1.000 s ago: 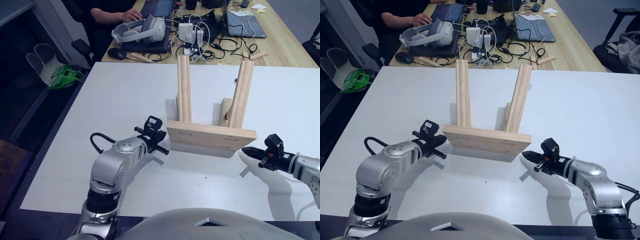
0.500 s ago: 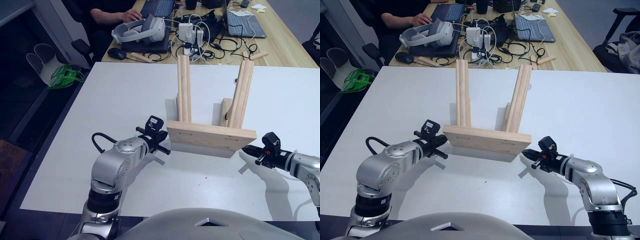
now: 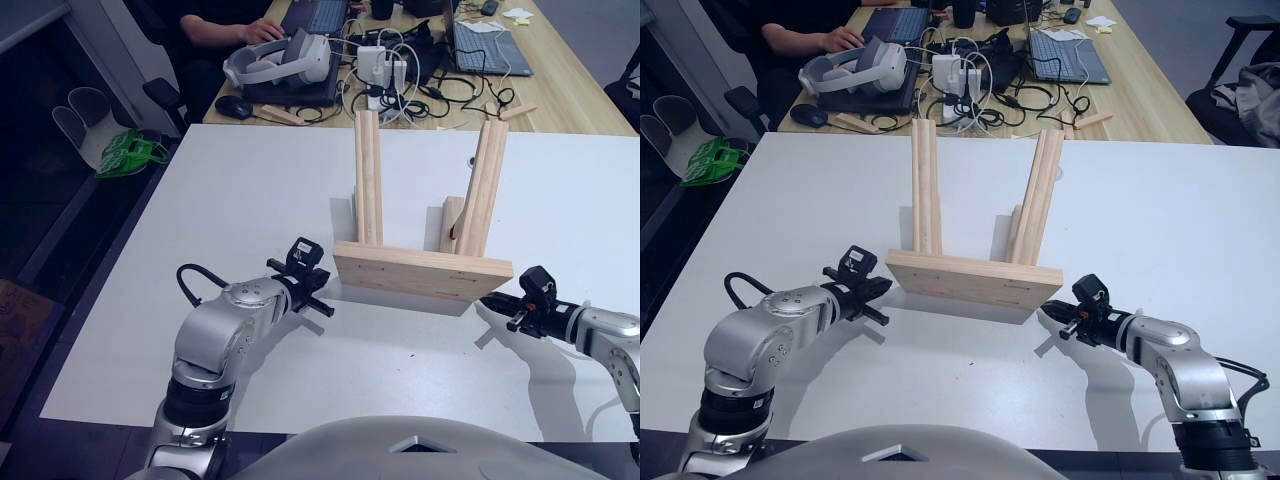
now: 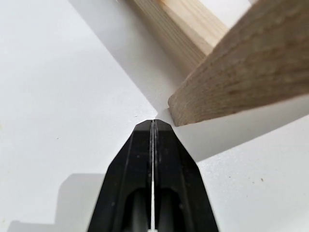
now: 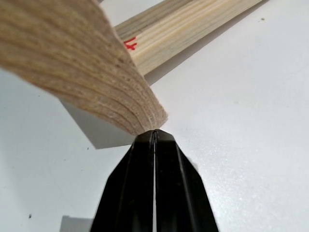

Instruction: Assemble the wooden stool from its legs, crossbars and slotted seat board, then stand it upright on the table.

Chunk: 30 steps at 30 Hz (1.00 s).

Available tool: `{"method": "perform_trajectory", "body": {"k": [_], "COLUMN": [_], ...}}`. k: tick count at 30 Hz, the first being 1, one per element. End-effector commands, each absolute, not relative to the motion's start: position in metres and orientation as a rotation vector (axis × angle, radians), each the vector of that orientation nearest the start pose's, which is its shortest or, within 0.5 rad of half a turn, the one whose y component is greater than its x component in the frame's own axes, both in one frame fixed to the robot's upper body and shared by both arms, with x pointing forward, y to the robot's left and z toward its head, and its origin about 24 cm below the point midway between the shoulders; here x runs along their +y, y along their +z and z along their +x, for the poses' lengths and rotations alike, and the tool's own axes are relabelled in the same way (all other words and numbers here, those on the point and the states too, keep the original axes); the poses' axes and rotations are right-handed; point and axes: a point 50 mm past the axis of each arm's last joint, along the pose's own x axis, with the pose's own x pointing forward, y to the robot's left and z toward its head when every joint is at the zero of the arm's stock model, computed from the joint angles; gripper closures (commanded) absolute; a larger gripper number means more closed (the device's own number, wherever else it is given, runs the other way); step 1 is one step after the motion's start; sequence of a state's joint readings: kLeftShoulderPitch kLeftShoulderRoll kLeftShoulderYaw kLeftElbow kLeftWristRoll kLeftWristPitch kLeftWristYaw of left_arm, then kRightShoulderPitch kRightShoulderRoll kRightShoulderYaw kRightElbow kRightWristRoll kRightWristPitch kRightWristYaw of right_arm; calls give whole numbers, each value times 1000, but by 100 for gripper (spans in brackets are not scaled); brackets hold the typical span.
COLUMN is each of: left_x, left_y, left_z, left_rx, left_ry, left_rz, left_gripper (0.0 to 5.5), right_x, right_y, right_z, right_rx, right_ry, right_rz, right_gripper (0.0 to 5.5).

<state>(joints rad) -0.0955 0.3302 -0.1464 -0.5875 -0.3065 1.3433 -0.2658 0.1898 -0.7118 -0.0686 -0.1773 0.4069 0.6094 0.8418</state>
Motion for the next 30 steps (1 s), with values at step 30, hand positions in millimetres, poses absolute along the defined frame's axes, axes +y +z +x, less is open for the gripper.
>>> {"method": "perform_trajectory", "body": {"k": [30], "left_x": [116], "left_y": [58], "left_z": [205], "left_rx": [776], "left_ry": [-605], "left_rz": [2], "left_gripper": [546], "right_x": [-246], "right_y": [41], "right_z": [192], "right_rx": [681], "right_ry": [770], "right_rz": [9], "right_gripper": [550]}}
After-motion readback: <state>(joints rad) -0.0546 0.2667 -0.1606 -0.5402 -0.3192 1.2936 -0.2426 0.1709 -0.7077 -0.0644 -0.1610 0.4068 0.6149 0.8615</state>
